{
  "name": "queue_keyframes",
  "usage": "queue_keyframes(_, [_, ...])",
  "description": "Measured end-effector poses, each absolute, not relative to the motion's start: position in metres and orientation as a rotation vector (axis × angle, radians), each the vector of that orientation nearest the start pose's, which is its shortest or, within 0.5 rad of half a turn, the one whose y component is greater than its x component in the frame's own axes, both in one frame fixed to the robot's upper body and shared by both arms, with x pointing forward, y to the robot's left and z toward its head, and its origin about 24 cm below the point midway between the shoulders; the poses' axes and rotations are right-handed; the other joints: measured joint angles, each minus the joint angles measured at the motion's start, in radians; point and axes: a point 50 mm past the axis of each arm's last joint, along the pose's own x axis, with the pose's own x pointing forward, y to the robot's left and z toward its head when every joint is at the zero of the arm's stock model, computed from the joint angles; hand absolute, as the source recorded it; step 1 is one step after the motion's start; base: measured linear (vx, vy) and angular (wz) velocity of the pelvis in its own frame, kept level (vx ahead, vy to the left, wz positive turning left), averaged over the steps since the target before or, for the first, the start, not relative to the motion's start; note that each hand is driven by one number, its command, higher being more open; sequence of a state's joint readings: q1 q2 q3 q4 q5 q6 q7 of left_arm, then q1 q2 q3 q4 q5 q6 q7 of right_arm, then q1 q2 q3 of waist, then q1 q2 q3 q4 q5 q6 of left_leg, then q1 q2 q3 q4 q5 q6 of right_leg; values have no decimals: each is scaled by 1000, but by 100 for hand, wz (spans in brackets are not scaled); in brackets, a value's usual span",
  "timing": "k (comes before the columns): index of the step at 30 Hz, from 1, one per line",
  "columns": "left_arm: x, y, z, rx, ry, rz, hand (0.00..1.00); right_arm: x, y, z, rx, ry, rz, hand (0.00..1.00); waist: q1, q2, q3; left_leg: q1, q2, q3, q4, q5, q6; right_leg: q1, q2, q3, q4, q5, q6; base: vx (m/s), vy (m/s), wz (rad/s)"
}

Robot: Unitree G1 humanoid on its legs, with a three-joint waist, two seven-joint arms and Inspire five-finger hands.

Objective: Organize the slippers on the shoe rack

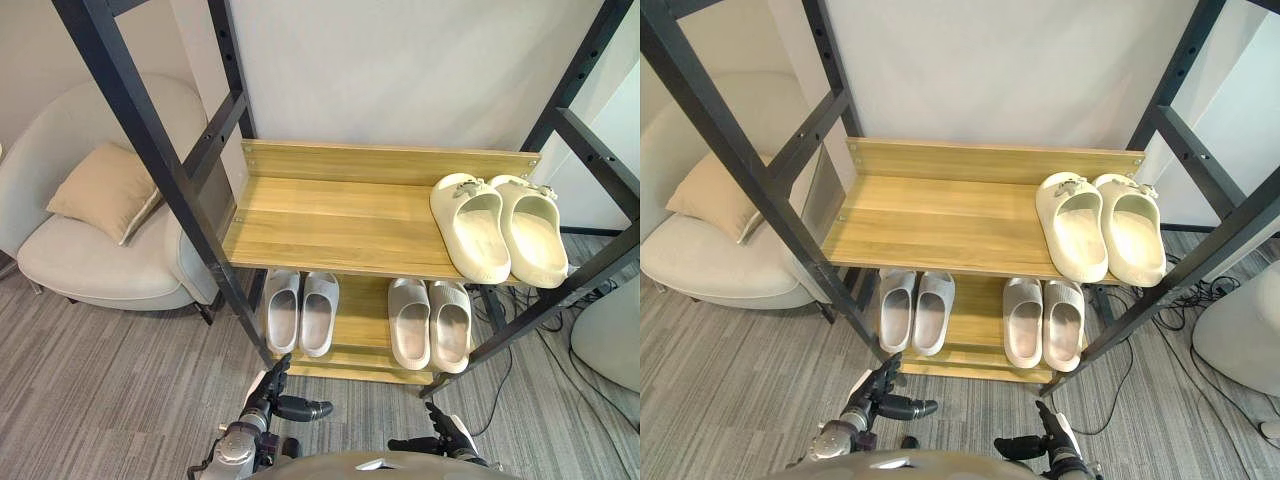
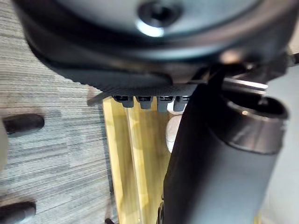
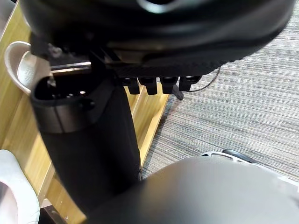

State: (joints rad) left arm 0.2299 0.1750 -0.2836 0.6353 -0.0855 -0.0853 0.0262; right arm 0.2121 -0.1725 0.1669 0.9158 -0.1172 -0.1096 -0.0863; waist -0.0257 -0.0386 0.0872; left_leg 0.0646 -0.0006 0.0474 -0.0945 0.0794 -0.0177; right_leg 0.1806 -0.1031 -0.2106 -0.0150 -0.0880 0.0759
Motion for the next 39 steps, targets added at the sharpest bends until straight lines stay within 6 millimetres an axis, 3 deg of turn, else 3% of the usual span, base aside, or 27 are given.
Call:
queue_keyframes(18, [111,177,-138,100,873,48,100,91,-201,-153,-354,1006,48,100,1,24,20,16,5,53,0,-6,-1,-28,4,58,39,-4,0,-19,5,-8])
queue_keyframes(21, [115,180,-140,111,883,73,100,111,-202,-149,-369,966,45,100,4,28,60,17,12,99,7,-5,2,-113,-2,109,181,-46,6,-48,7,-46])
queue_keyframes(24, [122,185,-141,126,893,88,100,112,-201,-149,-370,961,37,100,2,18,72,-62,15,87,102,-31,18,-195,-21,108,299,-62,13,-128,-9,11])
queue_keyframes(27, [120,189,-142,125,900,120,100,111,-202,-149,-365,962,26,100,2,14,76,-135,12,45,176,-44,29,-241,-39,110,528,-153,3,-118,-59,38])
queue_keyframes(28, [120,190,-142,126,902,122,100,111,-202,-149,-365,962,25,100,2,14,76,-138,12,42,179,-43,28,-241,-38,111,539,-156,2,-516,-469,180])
queue_keyframes(29, [133,179,-140,110,878,126,100,118,-212,-145,-380,946,-3,100,45,72,84,-322,38,-128,156,85,-31,-232,71,131,392,-224,-64,-591,-494,187])
queue_keyframes(34, [132,178,-141,93,880,150,100,112,-218,-145,-348,956,-68,100,58,80,86,-304,47,-183,95,73,-48,-230,98,73,366,-215,-88,-239,-191,65])
queue_keyframes(35, [129,172,-142,78,889,144,100,113,-226,-143,-360,952,-79,100,63,114,79,-328,63,-175,160,146,-43,-235,141,75,378,-213,-95,-82,-104,65])
queue_keyframes(36, [134,169,-140,79,863,130,100,105,-225,-145,-350,970,-87,100,53,98,64,-396,33,-179,171,208,-71,-231,144,28,299,-166,-134,-74,-96,139])
queue_keyframes(37, [140,168,-138,83,842,122,100,101,-223,-148,-313,990,-122,100,28,72,66,-428,14,-101,229,195,-32,-221,110,-44,253,-141,-138,-53,-62,175])
queue_keyframes(38, [147,167,-135,85,821,114,100,100,-219,-149,-286,996,-141,100,20,61,70,-451,4,-43,327,141,19,-211,92,-82,225,-127,-138,35,-47,191])
queue_keyframes(39, [153,167,-134,79,814,123,100,101,-209,-151,-258,996,-140,100,27,36,73,-441,21,91,505,-32,63,-194,71,-132,199,-102,-129,69,-57,143])
